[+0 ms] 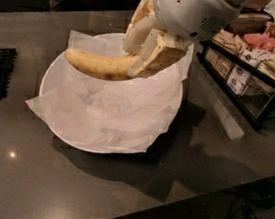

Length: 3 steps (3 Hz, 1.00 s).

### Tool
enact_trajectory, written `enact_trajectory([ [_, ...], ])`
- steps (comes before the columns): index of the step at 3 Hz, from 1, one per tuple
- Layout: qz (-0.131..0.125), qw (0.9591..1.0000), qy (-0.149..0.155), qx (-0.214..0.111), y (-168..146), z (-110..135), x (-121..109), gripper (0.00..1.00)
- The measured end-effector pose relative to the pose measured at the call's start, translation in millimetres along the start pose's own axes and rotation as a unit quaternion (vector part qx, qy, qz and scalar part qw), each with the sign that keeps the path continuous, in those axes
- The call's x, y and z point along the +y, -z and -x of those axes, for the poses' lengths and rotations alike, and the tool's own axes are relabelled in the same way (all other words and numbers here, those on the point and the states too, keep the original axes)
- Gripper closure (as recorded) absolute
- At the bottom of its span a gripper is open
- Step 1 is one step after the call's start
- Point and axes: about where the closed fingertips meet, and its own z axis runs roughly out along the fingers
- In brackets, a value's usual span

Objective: Pick banana from white bowl

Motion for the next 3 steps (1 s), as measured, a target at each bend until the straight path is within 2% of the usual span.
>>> enact_trajectory([
  [2,-0.036,0.9988,0.033,-0.01,29.8,28.4,12.4,1.0],
  [3,-0.043,0.9984,0.032,-0.017,33.5,28.0,16.6,1.0],
])
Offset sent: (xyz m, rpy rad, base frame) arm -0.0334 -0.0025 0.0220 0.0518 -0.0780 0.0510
